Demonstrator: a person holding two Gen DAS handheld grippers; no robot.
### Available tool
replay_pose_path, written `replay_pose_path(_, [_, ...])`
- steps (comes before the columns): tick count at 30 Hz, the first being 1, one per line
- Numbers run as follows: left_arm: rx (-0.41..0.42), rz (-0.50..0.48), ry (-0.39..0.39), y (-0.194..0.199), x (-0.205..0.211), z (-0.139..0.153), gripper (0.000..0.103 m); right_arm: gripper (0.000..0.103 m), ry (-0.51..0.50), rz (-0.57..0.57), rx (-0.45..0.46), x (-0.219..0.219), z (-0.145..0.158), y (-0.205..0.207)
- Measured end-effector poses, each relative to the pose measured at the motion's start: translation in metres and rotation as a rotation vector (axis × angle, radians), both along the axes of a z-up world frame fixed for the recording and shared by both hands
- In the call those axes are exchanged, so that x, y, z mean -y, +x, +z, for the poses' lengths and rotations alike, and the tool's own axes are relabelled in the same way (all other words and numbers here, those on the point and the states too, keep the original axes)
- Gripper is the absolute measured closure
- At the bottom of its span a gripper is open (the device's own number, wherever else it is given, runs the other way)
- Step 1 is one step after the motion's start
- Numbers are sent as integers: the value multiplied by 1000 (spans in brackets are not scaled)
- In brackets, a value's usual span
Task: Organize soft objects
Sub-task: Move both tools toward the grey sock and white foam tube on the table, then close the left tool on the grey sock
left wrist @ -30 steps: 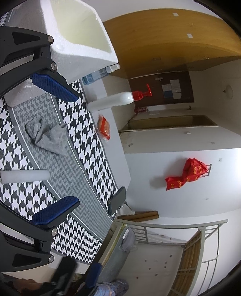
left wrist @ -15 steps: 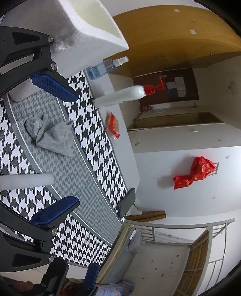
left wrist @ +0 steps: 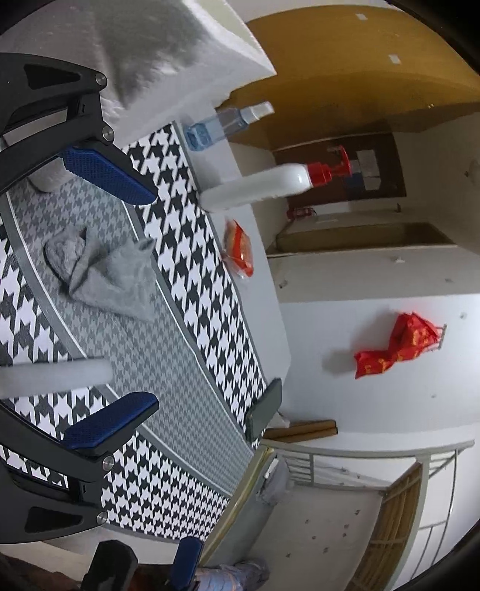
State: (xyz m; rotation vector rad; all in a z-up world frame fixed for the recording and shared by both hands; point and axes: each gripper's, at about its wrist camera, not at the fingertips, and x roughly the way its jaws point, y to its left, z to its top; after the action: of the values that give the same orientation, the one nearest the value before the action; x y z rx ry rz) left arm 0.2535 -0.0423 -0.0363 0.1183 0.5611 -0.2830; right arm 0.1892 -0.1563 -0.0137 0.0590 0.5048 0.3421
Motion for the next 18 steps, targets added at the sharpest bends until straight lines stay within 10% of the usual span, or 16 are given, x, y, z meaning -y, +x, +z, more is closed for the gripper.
replay_pose_path(18, [-88,49,9,16,-27,-18,8,4,-20,49,-58,-18,-15,8])
